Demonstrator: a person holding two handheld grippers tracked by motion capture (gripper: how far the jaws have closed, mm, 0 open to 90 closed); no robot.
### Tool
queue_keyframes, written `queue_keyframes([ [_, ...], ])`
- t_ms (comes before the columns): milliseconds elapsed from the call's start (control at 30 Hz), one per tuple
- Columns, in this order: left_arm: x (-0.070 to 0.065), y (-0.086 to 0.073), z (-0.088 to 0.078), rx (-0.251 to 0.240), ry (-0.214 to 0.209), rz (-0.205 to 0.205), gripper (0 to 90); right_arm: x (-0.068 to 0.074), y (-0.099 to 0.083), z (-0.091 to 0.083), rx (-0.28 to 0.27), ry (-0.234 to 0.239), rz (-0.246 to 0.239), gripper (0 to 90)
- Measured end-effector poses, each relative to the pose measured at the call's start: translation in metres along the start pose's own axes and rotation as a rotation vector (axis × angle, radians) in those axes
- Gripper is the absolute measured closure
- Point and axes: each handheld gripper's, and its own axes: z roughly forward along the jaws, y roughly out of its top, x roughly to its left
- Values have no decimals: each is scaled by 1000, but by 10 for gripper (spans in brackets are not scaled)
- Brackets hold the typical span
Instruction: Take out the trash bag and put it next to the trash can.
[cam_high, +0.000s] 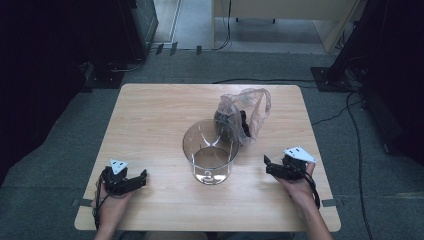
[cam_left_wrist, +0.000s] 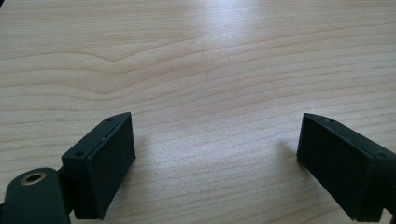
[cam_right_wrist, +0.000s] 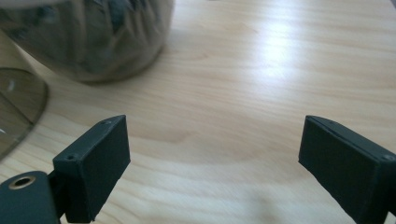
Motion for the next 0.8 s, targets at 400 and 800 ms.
queue_keyframes([
  [400, 0, 0, 0, 0, 0, 1, 110, -27, -24, -14, 107, -81, 46, 88],
  [800, 0, 0, 0, 0, 1, 1, 110, -34, -40, -27, 169, -110, 21, 87],
])
